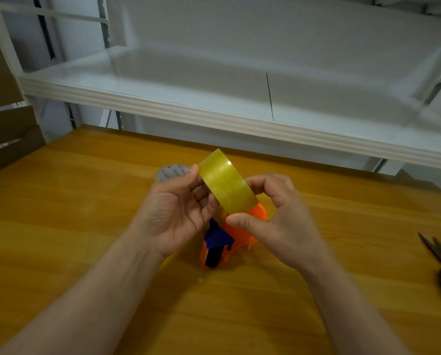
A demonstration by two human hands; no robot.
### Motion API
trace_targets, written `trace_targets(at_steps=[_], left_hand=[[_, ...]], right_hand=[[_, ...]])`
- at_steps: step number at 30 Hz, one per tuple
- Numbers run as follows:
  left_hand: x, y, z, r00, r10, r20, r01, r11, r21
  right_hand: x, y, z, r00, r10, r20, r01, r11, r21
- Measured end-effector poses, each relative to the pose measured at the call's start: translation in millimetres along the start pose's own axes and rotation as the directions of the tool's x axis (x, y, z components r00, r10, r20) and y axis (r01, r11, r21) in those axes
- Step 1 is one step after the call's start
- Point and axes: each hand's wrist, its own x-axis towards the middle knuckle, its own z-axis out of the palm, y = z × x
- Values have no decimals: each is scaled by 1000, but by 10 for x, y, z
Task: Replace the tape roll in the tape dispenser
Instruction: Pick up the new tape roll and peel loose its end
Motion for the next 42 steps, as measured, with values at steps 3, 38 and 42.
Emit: trace_targets(at_steps=[3,38,42], left_hand=[[13,-23,8,1000,-17,0,17,998,62],[-70,-230,145,931,296,215,-363,674,644],[-73,-266,148,909,347,233,-405,597,693]], right_hand=[[-3,-5,3,1000,0,-31,1,999,44],[16,-100,-22,990,117,-82,-60,861,504],[10,-145,29,982,160,-103,-84,850,520]])
